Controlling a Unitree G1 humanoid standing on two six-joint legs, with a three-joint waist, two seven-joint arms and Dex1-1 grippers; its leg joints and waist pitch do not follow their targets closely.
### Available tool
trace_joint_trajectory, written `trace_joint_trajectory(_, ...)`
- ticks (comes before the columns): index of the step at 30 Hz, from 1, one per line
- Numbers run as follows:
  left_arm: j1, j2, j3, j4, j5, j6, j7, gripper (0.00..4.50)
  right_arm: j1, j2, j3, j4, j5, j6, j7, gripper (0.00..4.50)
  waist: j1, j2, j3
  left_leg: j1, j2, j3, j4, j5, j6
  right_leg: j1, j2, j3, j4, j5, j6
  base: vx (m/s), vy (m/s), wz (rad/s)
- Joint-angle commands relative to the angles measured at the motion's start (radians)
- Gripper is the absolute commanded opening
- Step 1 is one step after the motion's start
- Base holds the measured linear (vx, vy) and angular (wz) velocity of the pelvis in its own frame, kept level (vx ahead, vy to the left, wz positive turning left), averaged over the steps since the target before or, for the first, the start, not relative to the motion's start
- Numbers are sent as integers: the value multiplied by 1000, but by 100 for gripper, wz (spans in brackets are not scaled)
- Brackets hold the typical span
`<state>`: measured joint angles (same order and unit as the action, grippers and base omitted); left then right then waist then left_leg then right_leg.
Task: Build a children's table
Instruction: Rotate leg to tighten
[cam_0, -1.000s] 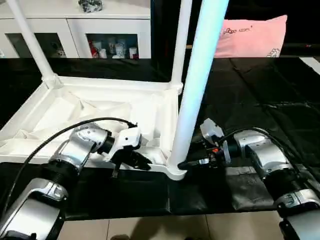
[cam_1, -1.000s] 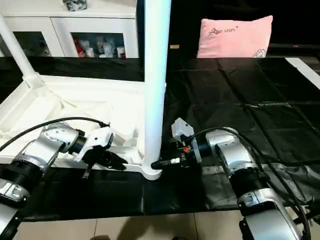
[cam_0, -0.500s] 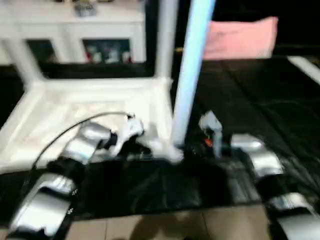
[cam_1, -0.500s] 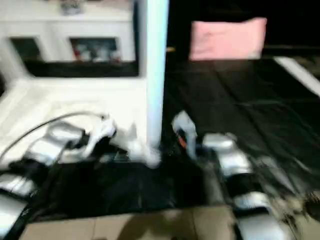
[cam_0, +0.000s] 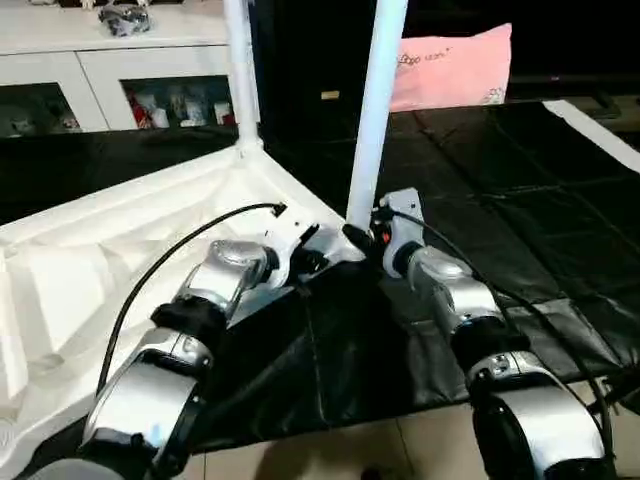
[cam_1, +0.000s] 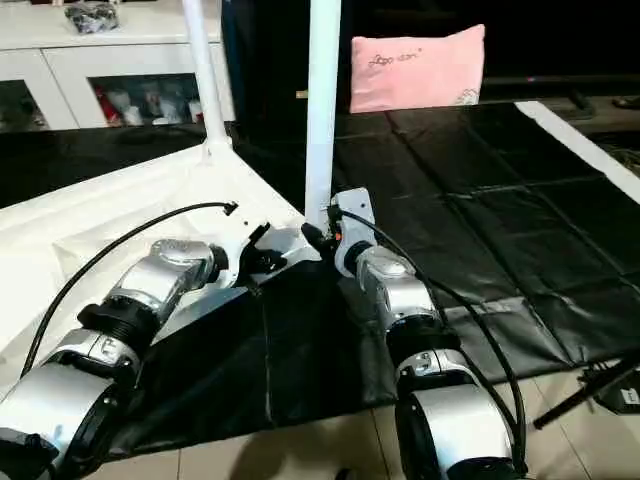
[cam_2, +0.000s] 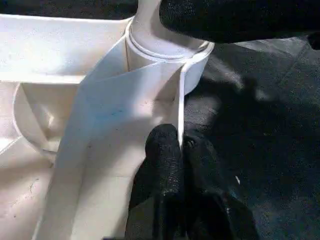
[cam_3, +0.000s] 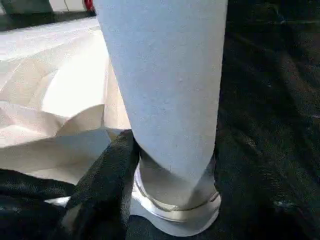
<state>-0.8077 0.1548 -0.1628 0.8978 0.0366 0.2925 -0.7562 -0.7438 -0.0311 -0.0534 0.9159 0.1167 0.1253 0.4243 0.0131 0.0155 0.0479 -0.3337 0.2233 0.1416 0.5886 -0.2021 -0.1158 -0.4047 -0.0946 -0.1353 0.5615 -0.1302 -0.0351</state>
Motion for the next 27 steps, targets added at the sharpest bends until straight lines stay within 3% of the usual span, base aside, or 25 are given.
trace_joint_trajectory(1,-45,-28,4,-41,-12,-44,7,0,20,49,38,32,21,24,92,273,10,3,-72,-18,-10,21,-66,-187,87,66,-45,41,-60,-341,-171,0,0,0)
trace_joint_trajectory(4,-23,6,-33,-46,17,-87,-44,0,53,-14,79,-16,-3,-3,192,308,19,4,-73,-19,-9,23,-65,-164,98,68,-44,42,-56,-307,-183,0,0,0)
trace_joint_trajectory(6,-8,26,-48,-50,25,-107,-81,0,73,-62,88,-47,-10,-10,253,315,27,0,-76,-23,-9,24,-64,-136,111,73,-44,46,-49,-260,-196,0,0,0)
trace_joint_trajectory(8,0,38,-55,-52,26,-121,-109,0,84,-97,93,-62,-18,-23,291,341,28,5,-78,-24,-9,23,-62,-117,113,75,-43,46,-45,-234,-204,0,0,0)
trace_joint_trajectory(9,4,46,-59,-52,28,-128,-122,0,88,-114,91,-70,-16,-27,312,341,29,1,-80,-26,-11,24,-59,-106,116,75,-41,47,-43,-221,-208,0,0,0)
trace_joint_trajectory(18,42,147,-120,-54,37,-285,-369,0,158,-351,134,-223,18,-86,706,412,57,3,-69,-19,-5,29,-61,-186,108,64,-35,47,-56,-344,-168,0,0,0)
trace_joint_trajectory(20,43,155,-124,-55,35,-295,-390,0,165,-364,144,-245,26,-75,745,442,60,5,-69,-17,-2,28,-62,-196,107,62,-36,48,-55,-350,-171,0,0,0)
trace_joint_trajectory(24,52,189,-147,-62,22,-357,-510,0,165,-393,174,-278,26,-88,822,449,67,6,-70,-16,-4,28,-62,-196,96,60,-38,47,-58,-379,-161,0,0,0)
trace_joint_trajectory(27,63,203,-157,-83,7,-369,-583,0,159,-392,187,-286,23,-117,855,449,76,7,-72,-15,0,28,-64,-186,88,58,-39,51,-53,-345,-174,0,0,0)
